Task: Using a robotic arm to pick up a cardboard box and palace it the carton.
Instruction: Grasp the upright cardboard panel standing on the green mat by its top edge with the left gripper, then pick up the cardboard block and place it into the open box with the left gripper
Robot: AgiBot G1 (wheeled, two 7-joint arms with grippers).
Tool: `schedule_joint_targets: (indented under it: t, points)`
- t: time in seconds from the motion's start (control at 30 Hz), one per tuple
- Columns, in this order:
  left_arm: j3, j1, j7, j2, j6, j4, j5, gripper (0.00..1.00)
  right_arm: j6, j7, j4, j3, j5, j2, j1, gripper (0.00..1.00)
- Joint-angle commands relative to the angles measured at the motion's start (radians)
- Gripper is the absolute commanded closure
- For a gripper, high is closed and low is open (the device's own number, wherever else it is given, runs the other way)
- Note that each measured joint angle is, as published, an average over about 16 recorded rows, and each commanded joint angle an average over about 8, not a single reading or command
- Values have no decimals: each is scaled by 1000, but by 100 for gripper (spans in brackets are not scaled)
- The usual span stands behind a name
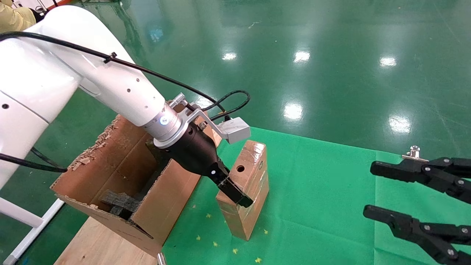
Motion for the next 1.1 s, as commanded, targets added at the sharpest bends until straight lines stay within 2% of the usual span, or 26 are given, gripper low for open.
schedule_joint_targets:
  t: [0.03,0.7,0.9,1.1]
  points:
    - [-1,0,-1,-1,0,-1,0,100,0,0,0,0,0,0,0,0]
    - [-16,-20,-14,-27,-21,4,-16,100,0,0,0,0,0,0,0,0]
    - [-79,-83,-26,-91,-77,40,-58,100,0,0,0,0,0,0,0,0]
    - [-148,-203,15,-171,-138,115,-66,100,0,0,-1,-1,0,0,0,0]
